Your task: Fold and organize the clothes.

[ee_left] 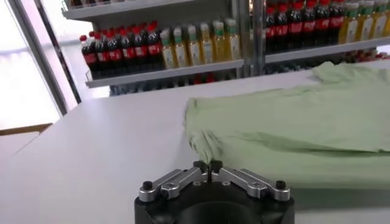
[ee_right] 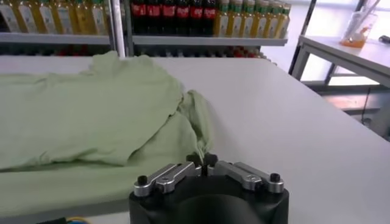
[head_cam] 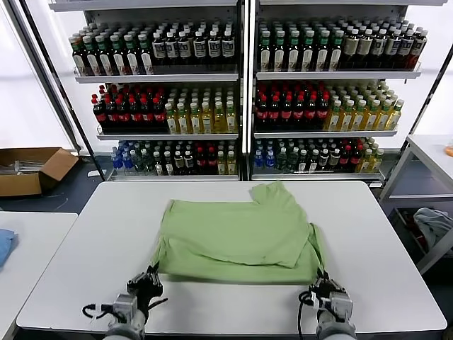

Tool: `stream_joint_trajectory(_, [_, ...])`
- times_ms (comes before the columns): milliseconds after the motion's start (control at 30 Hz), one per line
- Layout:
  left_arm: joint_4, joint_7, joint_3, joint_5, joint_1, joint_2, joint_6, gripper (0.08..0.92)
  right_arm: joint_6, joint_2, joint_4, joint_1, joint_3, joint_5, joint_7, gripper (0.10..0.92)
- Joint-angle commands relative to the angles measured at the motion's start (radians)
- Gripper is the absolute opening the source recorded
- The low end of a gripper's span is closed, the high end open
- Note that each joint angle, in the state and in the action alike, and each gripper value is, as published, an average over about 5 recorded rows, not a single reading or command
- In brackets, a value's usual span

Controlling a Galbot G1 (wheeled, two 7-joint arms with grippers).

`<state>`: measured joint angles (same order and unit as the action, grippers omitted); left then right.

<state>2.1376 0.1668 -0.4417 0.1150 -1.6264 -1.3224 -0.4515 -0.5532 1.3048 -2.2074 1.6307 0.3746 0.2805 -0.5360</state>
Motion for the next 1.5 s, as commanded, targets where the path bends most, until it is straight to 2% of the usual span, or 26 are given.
stream_joint_trajectory(33, [0.111,0.018,0.011,-0.027,-0.211,-0.007,0.017,0.097,0.002,-0.008,-0.104,0.142,0.003,-0.032,-0.019,0.168])
stream_joint_trajectory(200, [0.141,0.031,0.048,-0.028,-0.214,-0.028,0.007,0.218,-0.012,-0.019,-0.192,0.124,0.05,0.007,-0.023,0.313])
stream_joint_trajectory(300, [0.209,0.033,0.062,-0.026,-0.222,-0.032,-0.002,0.305,-0.02,-0.021,-0.251,0.099,0.112,0.046,-0.022,0.4])
stream_joint_trajectory(400, [0.281,0.039,0.051,0.001,-0.2,-0.036,-0.015,0.391,0.026,-0.021,-0.244,0.04,0.175,0.066,0.002,0.487])
stream_joint_trajectory(500, [0.311,0.05,0.021,0.054,-0.127,-0.045,0.028,0.478,0.099,-0.033,-0.154,-0.078,0.23,0.086,0.055,0.573])
stream_joint_trajectory(600, [0.27,0.048,-0.009,0.085,-0.011,-0.056,0.089,0.565,0.119,-0.097,-0.053,-0.215,0.268,0.145,0.167,0.66])
stream_joint_trajectory(800, [0.112,0.006,-0.032,0.142,0.229,-0.039,0.085,0.729,-0.002,-0.361,0.168,-0.463,0.211,0.2,0.477,0.804])
stream_joint_trajectory(900, [0.03,-0.016,-0.019,0.18,0.322,0.004,0.056,0.79,-0.025,-0.45,0.315,-0.618,0.099,0.219,0.537,0.82])
stream_joint_trajectory(1000, [-0.053,-0.034,0.008,0.227,0.422,0.05,0.022,0.818,-0.025,-0.461,0.433,-0.776,-0.023,0.276,0.523,0.822])
stream_joint_trajectory(1133, [-0.179,-0.042,0.056,0.287,0.538,0.109,-0.025,0.822,-0.019,-0.372,0.577,-0.917,-0.124,0.362,0.421,0.823])
stream_joint_trajectory(1300, [-0.387,-0.045,0.145,0.31,0.695,0.166,-0.03,0.823,-0.017,-0.231,0.743,-1.042,-0.209,0.322,0.397,0.823])
stream_joint_trajectory(1400, [-0.508,-0.049,0.184,0.322,0.775,0.17,-0.029,0.823,-0.021,-0.169,0.819,-1.102,-0.248,0.285,0.398,0.823])
stream_joint_trajectory(1500, [-0.58,-0.054,0.208,0.325,0.818,0.159,-0.039,0.823,-0.014,-0.105,0.9,-1.143,-0.261,0.242,0.399,0.823])
